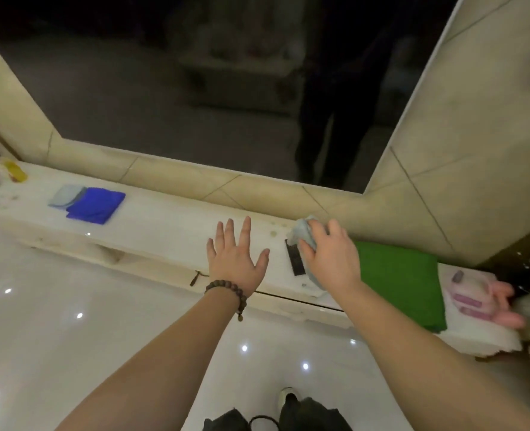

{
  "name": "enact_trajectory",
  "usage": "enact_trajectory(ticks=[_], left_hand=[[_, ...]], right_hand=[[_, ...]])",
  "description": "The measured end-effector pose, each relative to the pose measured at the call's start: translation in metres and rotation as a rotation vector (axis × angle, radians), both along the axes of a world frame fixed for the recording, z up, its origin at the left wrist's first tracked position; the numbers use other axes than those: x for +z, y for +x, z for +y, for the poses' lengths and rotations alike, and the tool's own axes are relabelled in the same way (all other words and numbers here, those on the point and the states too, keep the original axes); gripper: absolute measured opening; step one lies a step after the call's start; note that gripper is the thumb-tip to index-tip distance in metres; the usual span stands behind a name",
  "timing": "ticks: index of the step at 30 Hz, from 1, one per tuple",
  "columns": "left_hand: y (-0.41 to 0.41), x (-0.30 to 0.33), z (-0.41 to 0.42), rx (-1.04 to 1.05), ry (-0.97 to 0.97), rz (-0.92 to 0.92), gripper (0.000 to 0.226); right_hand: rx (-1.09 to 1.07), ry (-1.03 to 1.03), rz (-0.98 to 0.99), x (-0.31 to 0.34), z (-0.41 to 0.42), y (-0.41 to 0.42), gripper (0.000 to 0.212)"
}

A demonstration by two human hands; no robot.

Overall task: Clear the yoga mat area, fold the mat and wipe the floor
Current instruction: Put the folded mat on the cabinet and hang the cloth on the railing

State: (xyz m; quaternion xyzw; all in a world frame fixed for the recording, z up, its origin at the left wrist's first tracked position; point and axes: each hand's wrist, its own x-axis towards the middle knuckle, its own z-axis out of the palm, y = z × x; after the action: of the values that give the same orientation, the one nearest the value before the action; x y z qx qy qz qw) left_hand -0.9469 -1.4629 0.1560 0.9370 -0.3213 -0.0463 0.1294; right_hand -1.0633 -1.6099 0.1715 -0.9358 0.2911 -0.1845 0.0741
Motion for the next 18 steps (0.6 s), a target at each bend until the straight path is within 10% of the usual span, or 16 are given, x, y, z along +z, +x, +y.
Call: enact_trajectory(ticks=[18], left_hand=[[-0.22,0.002,-0.049,-0.993,-0.028,0.049,0.076]], right_hand=[[-1.067,0.092,-0.051,-0.01,0.125,-0.297,0.042]])
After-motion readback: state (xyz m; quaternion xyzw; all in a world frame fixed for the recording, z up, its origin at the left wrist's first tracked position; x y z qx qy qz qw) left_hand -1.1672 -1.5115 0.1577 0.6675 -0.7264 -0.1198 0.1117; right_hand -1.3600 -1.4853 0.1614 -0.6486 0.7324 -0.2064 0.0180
